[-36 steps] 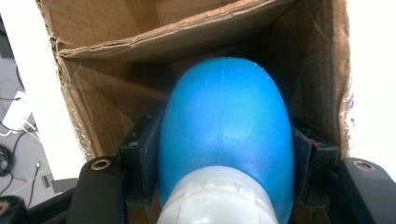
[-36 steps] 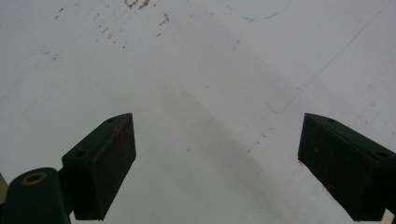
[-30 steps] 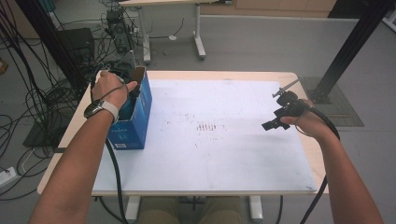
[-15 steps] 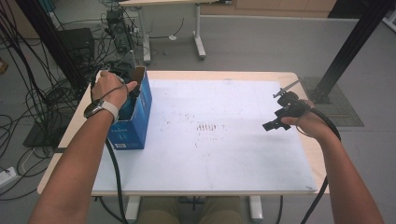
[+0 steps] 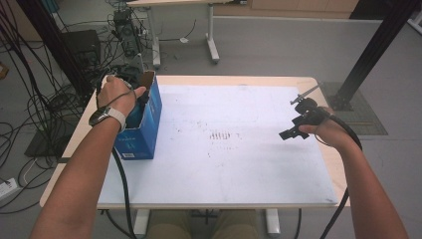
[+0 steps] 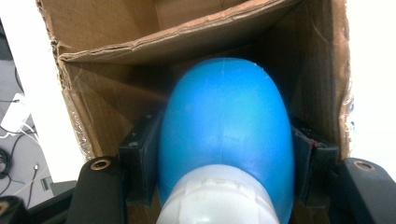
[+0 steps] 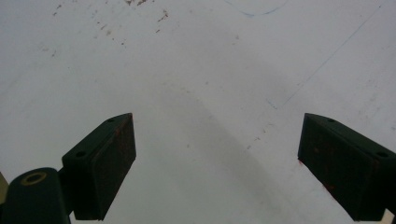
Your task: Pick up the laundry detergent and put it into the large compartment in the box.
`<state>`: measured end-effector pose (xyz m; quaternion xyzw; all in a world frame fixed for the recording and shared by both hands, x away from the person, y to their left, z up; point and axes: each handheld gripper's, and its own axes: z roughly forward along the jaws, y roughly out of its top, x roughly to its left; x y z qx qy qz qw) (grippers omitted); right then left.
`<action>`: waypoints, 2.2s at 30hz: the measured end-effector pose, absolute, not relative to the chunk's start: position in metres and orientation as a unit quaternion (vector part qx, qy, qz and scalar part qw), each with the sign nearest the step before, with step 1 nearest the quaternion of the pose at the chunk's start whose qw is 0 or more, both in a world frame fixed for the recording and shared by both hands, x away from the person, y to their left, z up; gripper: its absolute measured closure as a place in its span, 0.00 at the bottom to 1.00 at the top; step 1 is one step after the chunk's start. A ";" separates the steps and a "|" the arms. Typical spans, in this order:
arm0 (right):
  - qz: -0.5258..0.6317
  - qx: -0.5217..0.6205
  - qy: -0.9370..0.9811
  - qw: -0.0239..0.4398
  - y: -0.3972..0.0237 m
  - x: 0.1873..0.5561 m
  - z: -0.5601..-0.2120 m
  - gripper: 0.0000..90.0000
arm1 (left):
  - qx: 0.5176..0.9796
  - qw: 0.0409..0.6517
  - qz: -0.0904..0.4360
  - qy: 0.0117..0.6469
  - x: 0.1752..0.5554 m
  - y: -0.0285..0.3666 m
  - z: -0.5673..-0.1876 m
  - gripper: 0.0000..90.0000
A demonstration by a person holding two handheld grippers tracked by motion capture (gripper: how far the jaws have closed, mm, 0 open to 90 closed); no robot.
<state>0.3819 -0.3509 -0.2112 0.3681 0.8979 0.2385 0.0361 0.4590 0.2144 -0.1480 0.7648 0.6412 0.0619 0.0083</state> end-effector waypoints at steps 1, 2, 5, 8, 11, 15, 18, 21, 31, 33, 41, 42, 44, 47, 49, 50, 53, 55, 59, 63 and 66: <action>0.238 0.368 0.898 0.037 -0.351 0.382 -0.211 0.13 | 0.765 0.008 0.062 0.641 0.459 0.214 -0.148 0.42; 0.238 0.368 0.898 0.037 -0.351 0.382 -0.211 0.13 | 0.765 0.008 0.062 0.641 0.459 0.214 -0.148 0.42; 0.238 0.368 0.898 0.037 -0.352 0.381 -0.211 0.13 | 0.765 0.008 0.061 0.641 0.460 0.214 -0.148 0.41; 0.237 0.369 0.898 0.037 -0.352 0.381 -0.211 0.13 | 0.765 0.008 0.062 0.641 0.460 0.214 -0.148 0.41; 0.237 0.370 0.898 0.036 -0.352 0.381 -0.211 0.13 | 0.765 0.010 0.062 0.641 0.459 0.215 -0.148 0.41; 0.237 0.371 0.897 0.037 -0.353 0.380 -0.210 0.13 | 0.765 0.011 0.064 0.641 0.459 0.215 -0.149 0.40; 0.235 0.371 0.898 0.037 -0.353 0.380 -0.210 0.13 | 0.766 0.007 0.065 0.640 0.460 0.215 -0.149 0.37; 0.235 0.372 0.897 0.036 -0.354 0.380 -0.211 0.13 | 0.766 0.008 0.068 0.639 0.459 0.215 -0.150 0.33; 0.235 0.371 0.898 0.037 -0.353 0.380 -0.211 0.13 | 0.769 0.019 0.059 0.636 0.458 0.224 -0.146 0.30; 0.235 0.370 0.898 0.037 -0.353 0.380 -0.210 0.13 | 0.769 0.021 0.056 0.636 0.458 0.225 -0.144 0.28; 0.234 0.368 0.899 0.038 -0.351 0.378 -0.209 0.13 | 0.773 0.036 0.046 0.631 0.455 0.234 -0.135 0.24; 0.235 0.367 0.899 0.039 -0.351 0.378 -0.208 0.13 | 0.775 0.036 0.045 0.629 0.455 0.234 -0.133 0.22; 0.233 0.366 0.900 0.040 -0.350 0.378 -0.207 0.13 | 0.778 0.038 0.047 0.626 0.453 0.233 -0.130 0.21; 0.233 0.365 0.901 0.041 -0.348 0.377 -0.206 0.13 | 0.776 0.053 0.037 0.627 0.452 0.240 -0.126 0.19; 0.232 0.363 0.902 0.042 -0.347 0.377 -0.205 0.13 | 0.777 0.058 0.037 0.626 0.450 0.241 -0.123 0.17; 0.232 0.362 0.902 0.043 -0.347 0.377 -0.204 0.13 | 0.777 0.057 0.043 0.625 0.448 0.240 -0.120 0.17; 0.233 0.362 0.902 0.045 -0.346 0.376 -0.202 0.13 | 0.780 0.065 0.045 0.621 0.445 0.241 -0.112 0.16; 0.235 0.361 0.901 0.045 -0.347 0.375 -0.201 0.13 | 0.782 0.072 0.048 0.617 0.442 0.241 -0.107 0.16; 0.235 0.361 0.901 0.047 -0.347 0.374 -0.200 0.13 | 0.786 0.080 0.056 0.610 0.437 0.239 -0.097 0.16; 0.234 0.361 0.902 0.048 -0.347 0.373 -0.199 0.13 | 0.791 0.084 0.061 0.603 0.433 0.236 -0.087 0.16; 0.235 0.360 0.901 0.050 -0.347 0.371 -0.197 0.13 | 0.793 0.088 0.064 0.599 0.429 0.236 -0.080 0.15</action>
